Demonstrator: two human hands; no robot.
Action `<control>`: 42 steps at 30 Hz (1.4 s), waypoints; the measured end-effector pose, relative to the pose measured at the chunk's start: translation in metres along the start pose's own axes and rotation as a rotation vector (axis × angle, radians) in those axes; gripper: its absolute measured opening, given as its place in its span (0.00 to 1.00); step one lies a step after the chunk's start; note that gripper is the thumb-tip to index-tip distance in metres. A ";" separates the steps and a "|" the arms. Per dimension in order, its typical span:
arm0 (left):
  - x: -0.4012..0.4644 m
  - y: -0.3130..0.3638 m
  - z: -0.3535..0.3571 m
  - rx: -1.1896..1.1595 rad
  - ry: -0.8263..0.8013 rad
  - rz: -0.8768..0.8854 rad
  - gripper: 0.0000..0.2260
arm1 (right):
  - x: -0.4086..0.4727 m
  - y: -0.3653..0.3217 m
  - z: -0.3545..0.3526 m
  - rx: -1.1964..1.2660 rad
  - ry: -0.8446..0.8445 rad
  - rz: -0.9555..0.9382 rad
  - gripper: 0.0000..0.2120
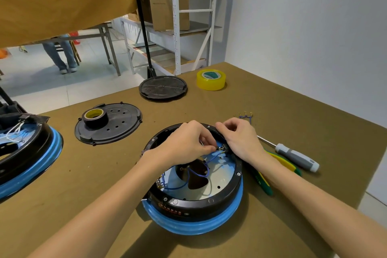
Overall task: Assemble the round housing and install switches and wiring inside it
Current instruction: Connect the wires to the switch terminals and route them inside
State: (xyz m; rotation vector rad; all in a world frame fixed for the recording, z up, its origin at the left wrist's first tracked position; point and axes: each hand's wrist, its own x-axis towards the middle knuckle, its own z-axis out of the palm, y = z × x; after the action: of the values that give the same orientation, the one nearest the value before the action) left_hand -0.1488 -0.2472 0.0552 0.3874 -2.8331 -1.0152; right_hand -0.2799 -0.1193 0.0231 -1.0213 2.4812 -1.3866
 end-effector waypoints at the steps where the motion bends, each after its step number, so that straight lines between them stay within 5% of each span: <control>1: 0.000 0.000 0.001 0.004 0.000 -0.002 0.02 | -0.005 -0.001 -0.004 -0.111 0.075 -0.016 0.14; 3: -0.001 0.000 0.004 0.007 0.013 -0.003 0.02 | -0.015 -0.007 -0.016 -0.250 0.108 -0.033 0.17; 12: -0.010 -0.006 0.012 -0.094 0.102 -0.001 0.02 | -0.017 -0.032 -0.056 -0.253 -0.310 0.172 0.21; 42: -0.001 -0.011 0.018 -0.236 0.089 0.047 0.02 | -0.016 -0.017 -0.052 0.093 -0.350 0.304 0.12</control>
State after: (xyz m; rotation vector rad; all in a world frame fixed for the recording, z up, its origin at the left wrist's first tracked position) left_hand -0.1490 -0.2440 0.0342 0.3314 -2.5925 -1.2710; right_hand -0.2800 -0.0788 0.0627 -0.7516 2.1825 -1.1117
